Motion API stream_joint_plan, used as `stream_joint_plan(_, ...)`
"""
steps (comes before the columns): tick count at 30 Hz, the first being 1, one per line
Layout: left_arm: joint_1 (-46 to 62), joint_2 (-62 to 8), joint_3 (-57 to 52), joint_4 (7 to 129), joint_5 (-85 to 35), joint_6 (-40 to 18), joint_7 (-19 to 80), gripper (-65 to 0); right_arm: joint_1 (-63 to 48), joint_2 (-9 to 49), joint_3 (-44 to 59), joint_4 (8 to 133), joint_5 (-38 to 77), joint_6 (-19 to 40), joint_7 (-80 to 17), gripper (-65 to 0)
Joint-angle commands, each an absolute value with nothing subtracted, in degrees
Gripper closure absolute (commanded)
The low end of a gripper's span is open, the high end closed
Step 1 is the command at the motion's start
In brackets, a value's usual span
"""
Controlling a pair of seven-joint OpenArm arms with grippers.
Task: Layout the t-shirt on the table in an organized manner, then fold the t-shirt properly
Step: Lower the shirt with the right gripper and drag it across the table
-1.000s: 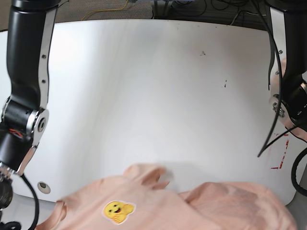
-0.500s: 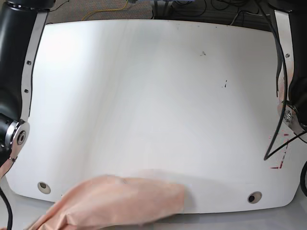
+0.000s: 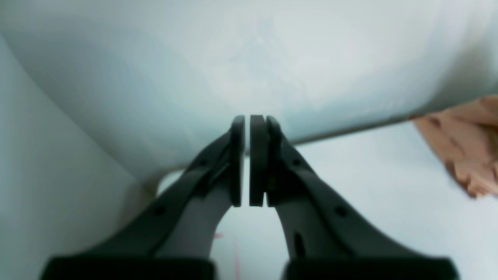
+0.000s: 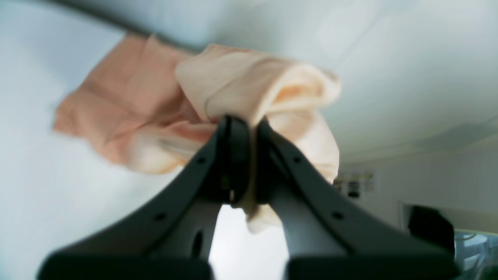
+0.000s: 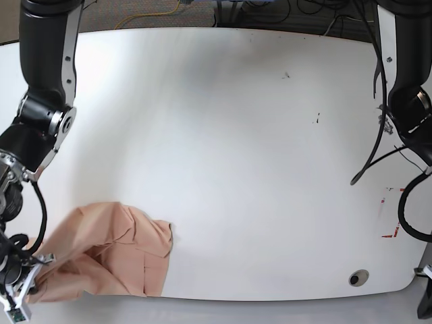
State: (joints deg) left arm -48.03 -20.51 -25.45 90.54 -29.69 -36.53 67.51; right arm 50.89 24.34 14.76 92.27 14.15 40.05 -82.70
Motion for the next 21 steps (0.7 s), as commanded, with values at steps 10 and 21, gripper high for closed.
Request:
stream_joint_plan(10,-40.75,-21.32,-25.63,92.0,-35.03,-36.62,65.54,0.0,35.82,20.53,18.51,105.63,16.22,40.0,-80.0,-1.9)
stream_joint_plan(21,-36.44,-21.32,-25.63,94.9,-35.03,-36.62,65.63,0.0,26.59,12.62,18.68,111.25,16.22,40.0,-80.0,-1.9)
